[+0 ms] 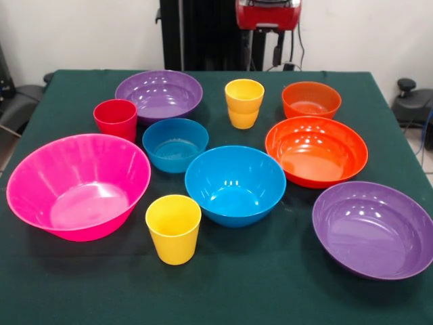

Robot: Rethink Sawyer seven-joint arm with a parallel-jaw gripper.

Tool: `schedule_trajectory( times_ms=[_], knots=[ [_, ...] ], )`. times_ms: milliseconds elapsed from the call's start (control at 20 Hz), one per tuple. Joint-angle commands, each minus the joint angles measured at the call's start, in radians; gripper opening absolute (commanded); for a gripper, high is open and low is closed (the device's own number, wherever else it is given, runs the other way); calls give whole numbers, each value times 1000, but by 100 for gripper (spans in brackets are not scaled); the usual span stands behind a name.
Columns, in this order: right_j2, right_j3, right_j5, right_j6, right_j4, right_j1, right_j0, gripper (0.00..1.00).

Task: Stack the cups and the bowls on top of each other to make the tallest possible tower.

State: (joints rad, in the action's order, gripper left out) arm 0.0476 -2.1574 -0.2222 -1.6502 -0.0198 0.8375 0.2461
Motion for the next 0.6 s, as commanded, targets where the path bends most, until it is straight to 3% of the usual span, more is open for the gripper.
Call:
schedule_trajectory(
  times_ms=[50, 600],
  knots=[
    [102, -10, 54, -65, -78, -85, 30, 100],
    [106, -12, 22, -91, -79, -55, 33, 100]
  ],
)
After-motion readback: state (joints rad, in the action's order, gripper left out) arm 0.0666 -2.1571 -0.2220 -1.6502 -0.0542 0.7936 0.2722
